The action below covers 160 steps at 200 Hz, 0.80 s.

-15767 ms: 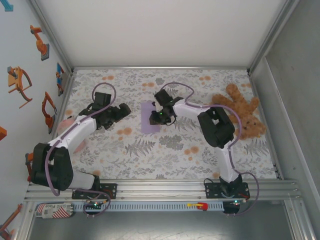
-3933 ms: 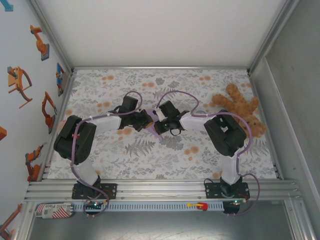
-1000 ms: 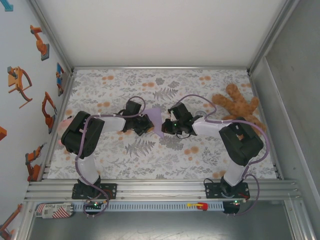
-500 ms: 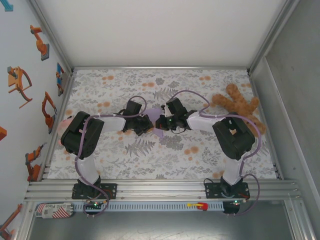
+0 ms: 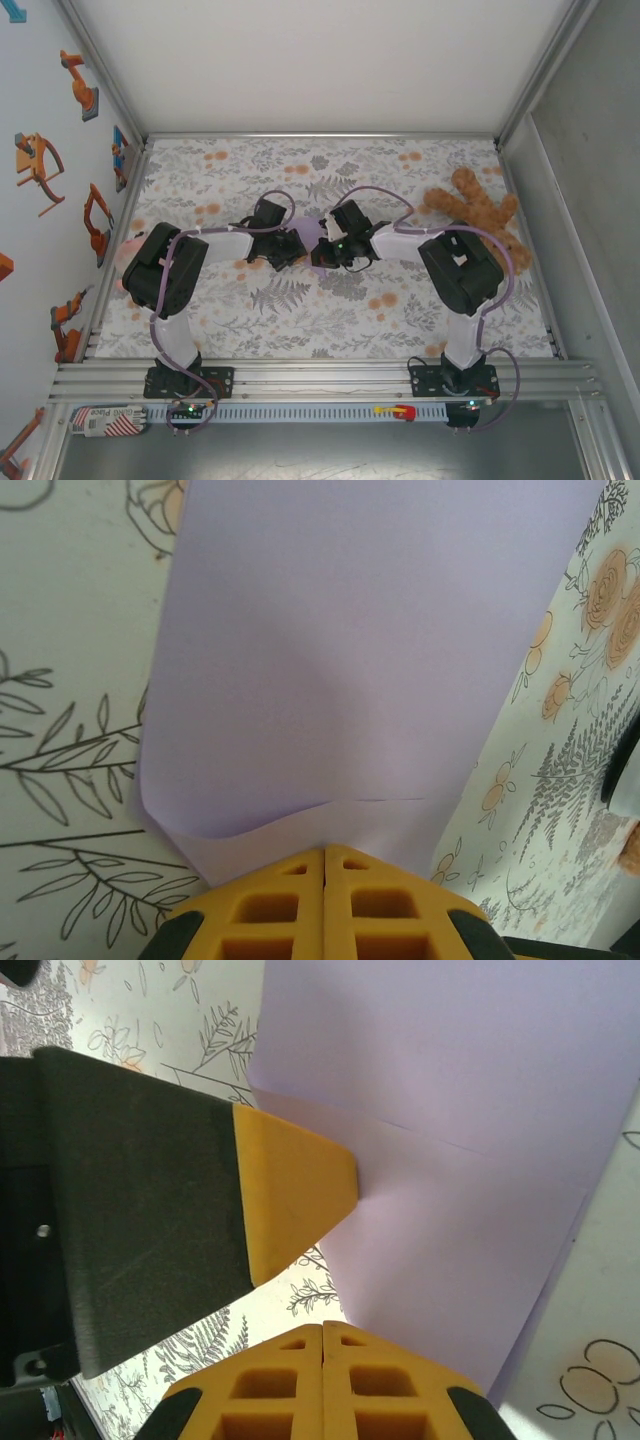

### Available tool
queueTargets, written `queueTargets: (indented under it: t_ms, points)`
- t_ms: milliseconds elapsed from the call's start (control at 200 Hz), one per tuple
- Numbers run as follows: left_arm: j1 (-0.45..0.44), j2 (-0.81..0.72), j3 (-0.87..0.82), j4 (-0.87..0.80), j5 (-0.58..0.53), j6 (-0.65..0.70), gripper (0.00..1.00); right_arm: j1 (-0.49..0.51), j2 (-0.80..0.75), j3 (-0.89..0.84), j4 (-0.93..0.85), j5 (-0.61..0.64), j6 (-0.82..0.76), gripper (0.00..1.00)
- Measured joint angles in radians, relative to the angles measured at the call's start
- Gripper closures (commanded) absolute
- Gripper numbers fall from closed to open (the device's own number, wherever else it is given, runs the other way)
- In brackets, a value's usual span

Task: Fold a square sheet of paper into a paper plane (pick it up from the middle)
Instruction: Third fold the triangle at the center of the table.

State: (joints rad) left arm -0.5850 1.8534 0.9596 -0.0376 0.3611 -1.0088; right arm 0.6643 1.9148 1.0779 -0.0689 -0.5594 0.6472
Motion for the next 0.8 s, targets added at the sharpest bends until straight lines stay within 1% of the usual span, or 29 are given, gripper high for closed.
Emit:
queueTargets:
  t_ms: [381,801]
  points:
    - [-0.008,0.001,0.007,-0.011,-0.018,-0.008,0.97,0.000,0.049,0.033,-0.046,-0.027,-0.037,1.00]
    - [-0.016,0.003,0.021,-0.036,-0.040,-0.008,0.97,-0.002,0.051,0.043,-0.106,-0.024,-0.096,1.00]
